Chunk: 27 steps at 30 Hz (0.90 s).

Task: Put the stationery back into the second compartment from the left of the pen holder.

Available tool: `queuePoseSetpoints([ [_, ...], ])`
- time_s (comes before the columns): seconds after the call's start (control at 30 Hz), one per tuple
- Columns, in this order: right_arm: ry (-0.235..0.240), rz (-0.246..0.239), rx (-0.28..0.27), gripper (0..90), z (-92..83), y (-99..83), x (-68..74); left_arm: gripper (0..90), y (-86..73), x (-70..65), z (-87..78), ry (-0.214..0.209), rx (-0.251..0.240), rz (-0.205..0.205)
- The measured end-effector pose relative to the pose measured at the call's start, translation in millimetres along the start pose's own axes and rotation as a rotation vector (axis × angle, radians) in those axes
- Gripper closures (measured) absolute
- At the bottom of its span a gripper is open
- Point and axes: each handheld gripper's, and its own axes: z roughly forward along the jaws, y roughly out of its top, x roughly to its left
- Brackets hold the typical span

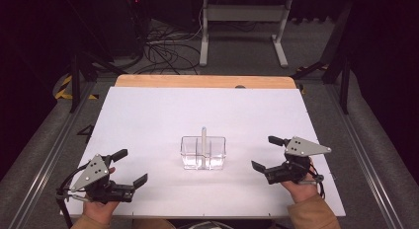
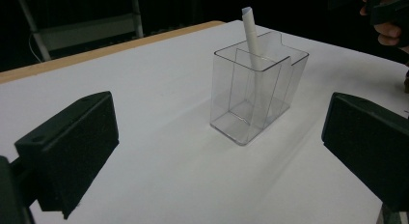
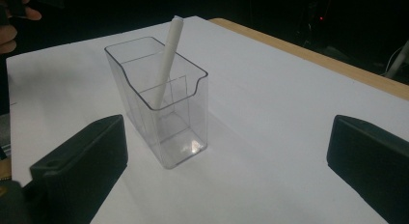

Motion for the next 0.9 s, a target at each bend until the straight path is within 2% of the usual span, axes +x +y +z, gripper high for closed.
queuePoseSetpoints([
  [0.13, -0.005, 0.016, -0.023, 0.9, -5.2, -13.0, -3.1, 0.3, -0.2, -0.2, 0.0, -0.001, 0.002, -0.002],
  [0.3, -0.027, 0.010, -0.014, 0.0, -9.0, -26.4, -7.1, 0.3, -0.8, -0.8, 0.0, 0.001, 0.001, 0.001],
  [0.47, -0.010, 0.064, 0.003, 0.0, -8.8, -42.3, -9.3, 0.3, -3.6, -1.1, -1.5, 0.000, 0.000, -0.012],
  [0.6, -0.021, 0.076, 0.036, 0.0, -9.1, -57.8, -8.7, 0.3, -5.9, -1.6, -3.0, 0.008, 0.004, -0.004],
  [0.7, 0.002, 0.138, 0.028, 0.0, -11.1, -64.2, -9.7, 0.3, -10.0, -1.3, -1.7, 0.010, 0.013, 0.007],
  [0.77, -0.001, 0.130, 0.017, 0.0, -13.3, -62.3, -9.9, 0.3, -11.1, -1.0, -0.1, 0.001, 0.009, 0.001],
  [0.8, -0.016, 0.110, 0.012, 0.0, -14.1, -61.1, -10.0, 0.3, -11.1, -1.4, 0.0, 0.001, 0.011, 0.001],
  [0.9, -0.036, 0.078, 0.026, 0.0, -15.0, -59.5, -10.5, 0.3, -11.7, -2.7, 0.3, 0.003, 0.009, 0.004],
])
